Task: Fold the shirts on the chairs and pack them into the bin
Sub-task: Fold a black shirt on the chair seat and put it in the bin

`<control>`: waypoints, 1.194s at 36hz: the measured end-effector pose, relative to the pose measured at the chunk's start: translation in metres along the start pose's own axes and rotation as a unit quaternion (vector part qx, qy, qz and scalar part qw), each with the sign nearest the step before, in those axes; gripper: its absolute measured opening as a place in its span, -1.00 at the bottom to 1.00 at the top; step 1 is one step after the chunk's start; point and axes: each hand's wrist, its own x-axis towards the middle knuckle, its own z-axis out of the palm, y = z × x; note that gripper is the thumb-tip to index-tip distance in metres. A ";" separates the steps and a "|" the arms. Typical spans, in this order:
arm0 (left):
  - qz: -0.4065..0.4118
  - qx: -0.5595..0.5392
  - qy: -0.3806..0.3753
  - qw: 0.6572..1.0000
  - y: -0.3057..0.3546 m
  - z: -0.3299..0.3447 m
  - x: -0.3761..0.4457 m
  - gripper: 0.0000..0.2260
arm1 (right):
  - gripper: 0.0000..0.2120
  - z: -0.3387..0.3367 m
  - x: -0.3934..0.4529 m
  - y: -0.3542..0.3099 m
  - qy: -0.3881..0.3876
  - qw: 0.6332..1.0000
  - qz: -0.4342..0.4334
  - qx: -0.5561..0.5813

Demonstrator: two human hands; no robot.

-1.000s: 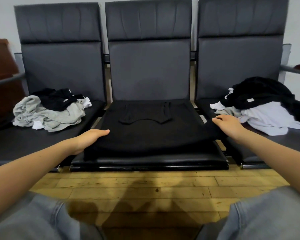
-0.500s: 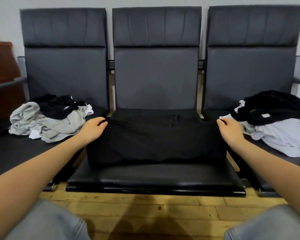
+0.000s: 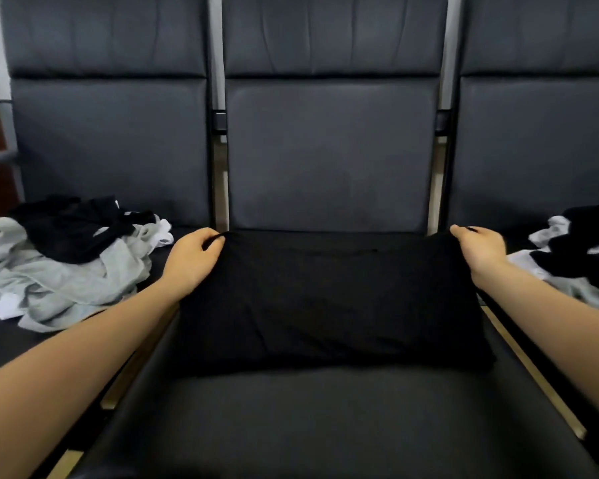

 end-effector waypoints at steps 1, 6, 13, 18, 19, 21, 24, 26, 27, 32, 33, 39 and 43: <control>-0.003 0.000 0.005 1.000 -0.004 0.004 0.005 -0.87 | -0.84 0.004 0.007 0.002 0.010 1.000 0.001 -0.001; -0.032 0.035 -0.015 0.999 -0.019 0.022 0.033 -0.83 | -0.81 0.023 0.036 0.014 0.022 0.998 -0.018 -0.052; -0.072 0.120 -0.010 0.990 -0.030 0.049 0.040 -0.82 | -0.69 0.032 0.038 0.042 0.032 0.987 -0.024 -0.159; -0.126 0.125 0.014 0.984 -0.026 0.040 0.034 -0.68 | -0.51 0.018 0.016 0.038 -0.018 0.979 -0.048 -0.198; -0.133 0.135 0.019 0.982 -0.022 0.035 0.028 -0.65 | -0.49 0.013 0.010 0.037 -0.027 0.976 -0.048 -0.210; -0.135 0.162 0.026 0.977 -0.015 0.028 0.020 -0.63 | -0.48 0.004 0.002 0.034 -0.038 0.971 -0.042 -0.231; -0.103 0.167 0.016 0.981 -0.001 0.018 0.003 -0.63 | -0.49 -0.011 -0.011 0.031 -0.047 0.972 -0.003 -0.232; -0.077 0.133 0.000 0.988 0.012 0.015 -0.011 -0.65 | -0.67 -0.019 -0.019 0.030 -0.066 0.978 0.037 -0.195; -0.064 0.108 -0.008 0.992 0.018 0.017 -0.018 -0.65 | -0.77 -0.021 -0.023 0.029 -0.076 0.979 0.046 -0.186; -0.009 0.036 -0.093 0.995 0.059 0.020 -0.062 -0.79 | -0.61 -0.045 -0.064 0.023 -0.115 0.964 0.036 -0.237; 0.003 0.049 -0.123 0.991 0.067 0.021 -0.072 -0.83 | -0.60 -0.048 -0.073 0.022 -0.132 0.954 0.018 -0.270; 0.095 0.194 -0.233 0.948 0.082 0.015 -0.117 -0.68 | -0.65 -0.060 -0.114 0.014 -0.217 0.895 -0.056 -0.386; 0.126 0.219 -0.226 0.941 0.069 0.010 -0.122 -0.69 | -0.72 -0.069 -0.118 0.016 -0.245 0.890 -0.080 -0.377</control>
